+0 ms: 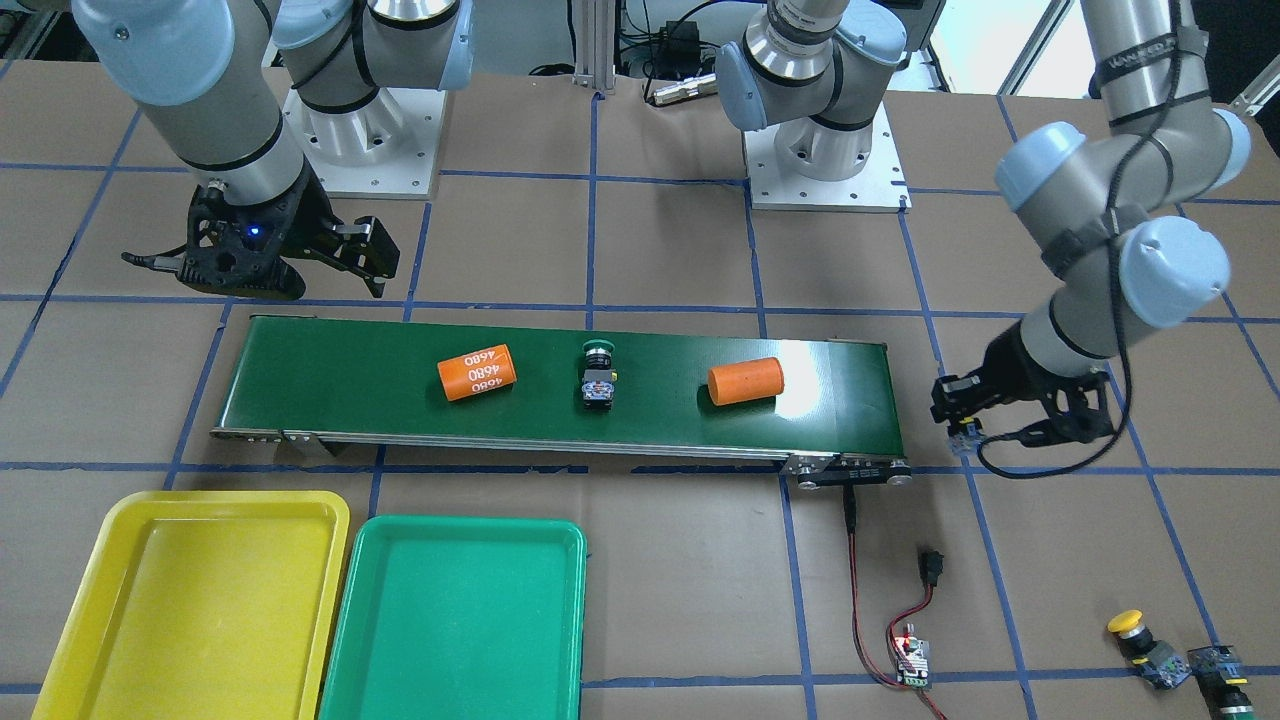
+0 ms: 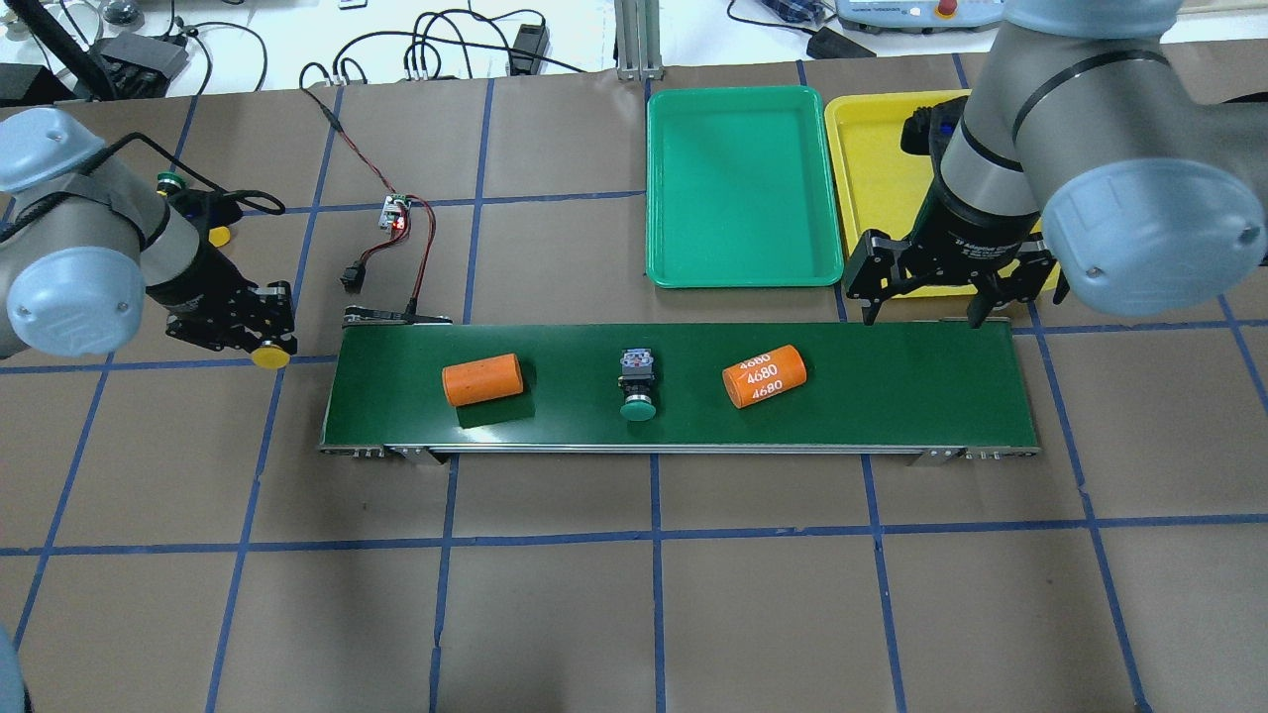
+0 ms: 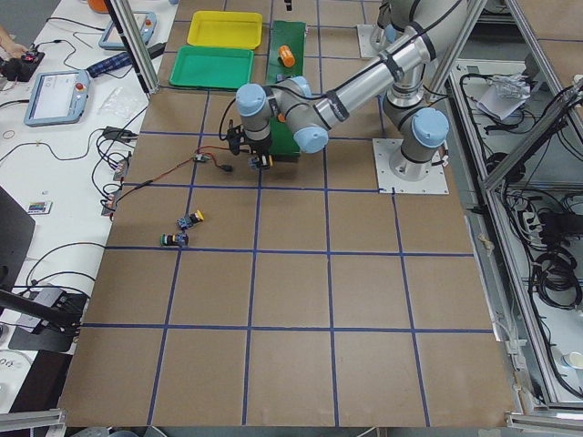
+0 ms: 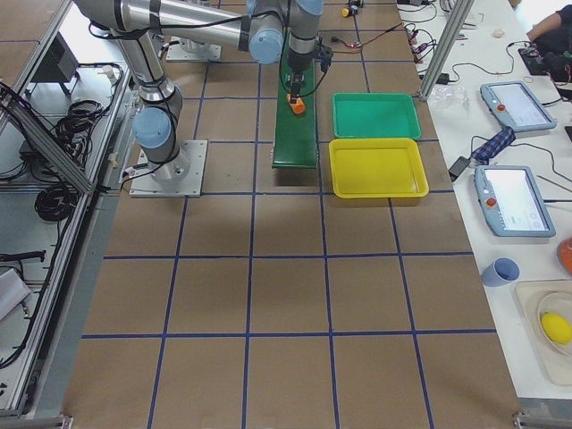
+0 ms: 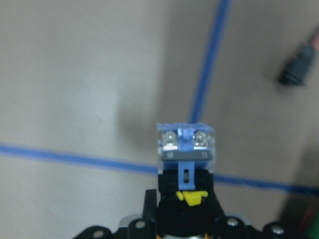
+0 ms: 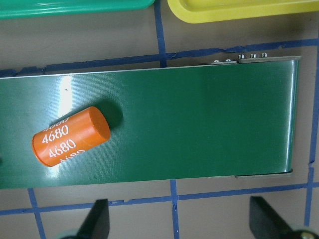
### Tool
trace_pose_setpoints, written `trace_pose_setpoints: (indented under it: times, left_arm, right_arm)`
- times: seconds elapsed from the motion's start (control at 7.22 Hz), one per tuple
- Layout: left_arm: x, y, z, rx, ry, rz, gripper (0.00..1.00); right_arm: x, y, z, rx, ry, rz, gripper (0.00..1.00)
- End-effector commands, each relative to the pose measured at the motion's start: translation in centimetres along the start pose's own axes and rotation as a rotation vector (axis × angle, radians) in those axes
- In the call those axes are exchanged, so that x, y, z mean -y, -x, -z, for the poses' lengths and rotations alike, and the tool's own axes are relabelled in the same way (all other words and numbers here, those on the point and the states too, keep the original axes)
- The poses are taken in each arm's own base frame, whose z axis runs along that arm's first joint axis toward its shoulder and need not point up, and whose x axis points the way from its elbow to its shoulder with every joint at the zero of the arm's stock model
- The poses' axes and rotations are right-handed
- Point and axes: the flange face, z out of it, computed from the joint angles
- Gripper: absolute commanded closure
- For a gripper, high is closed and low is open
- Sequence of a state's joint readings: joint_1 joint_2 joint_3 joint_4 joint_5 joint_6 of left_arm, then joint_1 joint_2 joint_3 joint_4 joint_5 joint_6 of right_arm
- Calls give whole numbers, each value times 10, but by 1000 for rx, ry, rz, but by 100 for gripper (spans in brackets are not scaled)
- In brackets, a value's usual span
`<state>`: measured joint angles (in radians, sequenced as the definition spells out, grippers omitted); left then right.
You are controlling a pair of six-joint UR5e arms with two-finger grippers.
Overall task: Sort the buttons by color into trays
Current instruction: 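Set the yellow-capped button on the belt and release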
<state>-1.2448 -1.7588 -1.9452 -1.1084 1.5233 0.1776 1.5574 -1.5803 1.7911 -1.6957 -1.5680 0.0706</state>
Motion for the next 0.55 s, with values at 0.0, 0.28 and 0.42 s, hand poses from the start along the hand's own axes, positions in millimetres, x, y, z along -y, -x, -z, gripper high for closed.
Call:
trace_pose_setpoints:
  times: [0.0, 0.28, 0.42]
  left_arm:
    - [-56, -105, 0, 18, -3, -117, 100]
    - [-70, -130, -10, 29, 17, -148, 1]
    - [-76, -127, -25, 31, 47, -150, 0]
  right_arm:
    - [-1, 2, 0, 14, 3, 1, 0]
    - [0, 2, -1, 11, 4, -5, 0]
    - [-1, 2, -1, 12, 6, -14, 0]
